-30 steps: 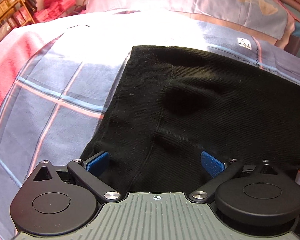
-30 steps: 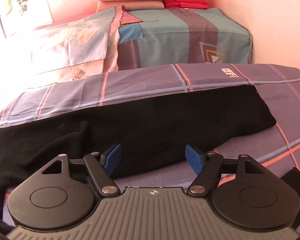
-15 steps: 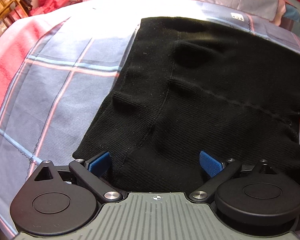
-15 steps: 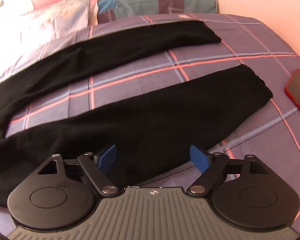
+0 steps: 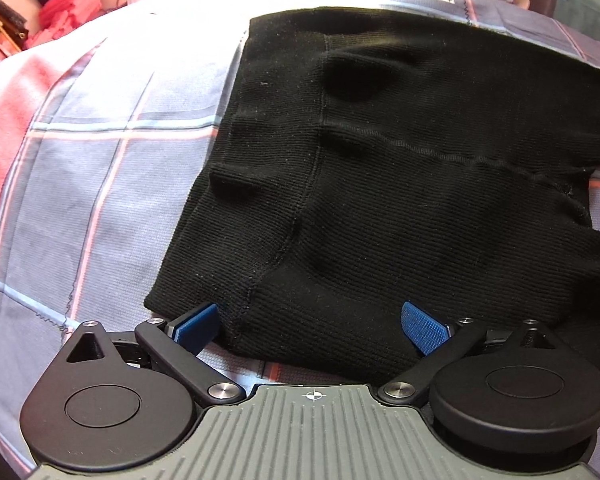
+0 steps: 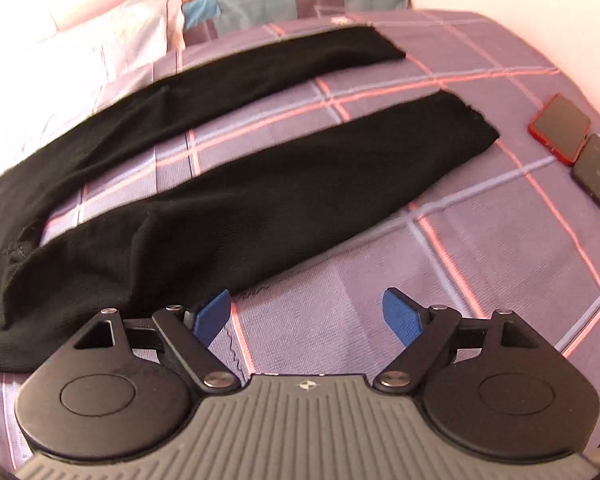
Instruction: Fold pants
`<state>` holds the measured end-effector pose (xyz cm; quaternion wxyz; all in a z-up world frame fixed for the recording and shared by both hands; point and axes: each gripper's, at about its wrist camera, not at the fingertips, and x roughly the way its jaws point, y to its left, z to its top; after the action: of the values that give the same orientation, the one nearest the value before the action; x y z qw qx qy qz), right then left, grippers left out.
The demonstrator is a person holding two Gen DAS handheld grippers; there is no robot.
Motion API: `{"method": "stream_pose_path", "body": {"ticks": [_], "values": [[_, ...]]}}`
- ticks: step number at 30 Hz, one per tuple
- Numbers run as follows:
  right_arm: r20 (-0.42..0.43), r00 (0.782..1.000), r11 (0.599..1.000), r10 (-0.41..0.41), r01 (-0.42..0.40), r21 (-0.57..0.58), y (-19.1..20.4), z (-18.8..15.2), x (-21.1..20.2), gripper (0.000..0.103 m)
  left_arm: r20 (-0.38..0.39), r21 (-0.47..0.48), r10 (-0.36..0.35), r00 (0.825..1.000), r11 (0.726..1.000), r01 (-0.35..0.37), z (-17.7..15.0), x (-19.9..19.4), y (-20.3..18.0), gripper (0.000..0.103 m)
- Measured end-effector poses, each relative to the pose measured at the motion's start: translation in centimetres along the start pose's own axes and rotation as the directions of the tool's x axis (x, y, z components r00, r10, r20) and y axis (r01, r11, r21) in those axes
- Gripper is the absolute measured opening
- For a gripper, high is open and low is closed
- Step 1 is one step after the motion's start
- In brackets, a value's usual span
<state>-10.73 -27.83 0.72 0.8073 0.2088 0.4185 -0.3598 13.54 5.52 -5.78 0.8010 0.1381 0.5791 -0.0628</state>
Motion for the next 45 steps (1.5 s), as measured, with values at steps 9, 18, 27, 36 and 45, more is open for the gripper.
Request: {"method": "stream_pose_path", "body": {"ticks": [9,18,27,36,45], "values": [[0.027,0.967,0.967,0.253,-0.252,-0.04,-1.5,3.4,0.4,0.093,0.039,-0.064,0.101,0.994,0.993,-0.098,-0.3,-4.9,-1.6,0.103],[-0.079,0.936,0.897,0.344,-0.352,-0.266,0.8,3.9,3.3,0.097,0.017,-0.155,0.177,0.984,0.973,-0.173,-2.6,-7.3,-3.4,0.103],[-0.079,0.935,0.898,0.346,-0.354,-0.262,2.0,4.2,4.1,0.097,0.025,-0.158,0.172,0.985,0.973,-0.166,-2.5,-6.8,-3.9,0.103],[-0.12,0.94,0.939,0.318,-0.33,-0.094,-0.3,5.5,5.3,0.097,0.058,-0.153,0.098,0.993,0.984,-0.089,-1.5,-5.9,-3.9,0.103],[-0.138,0.946,0.955,0.294,-0.295,0.012,-1.7,5.3,6.3,0.096,0.028,-0.14,0.087,0.996,0.987,-0.082,-0.8,-4.0,-3.9,0.103]]}}
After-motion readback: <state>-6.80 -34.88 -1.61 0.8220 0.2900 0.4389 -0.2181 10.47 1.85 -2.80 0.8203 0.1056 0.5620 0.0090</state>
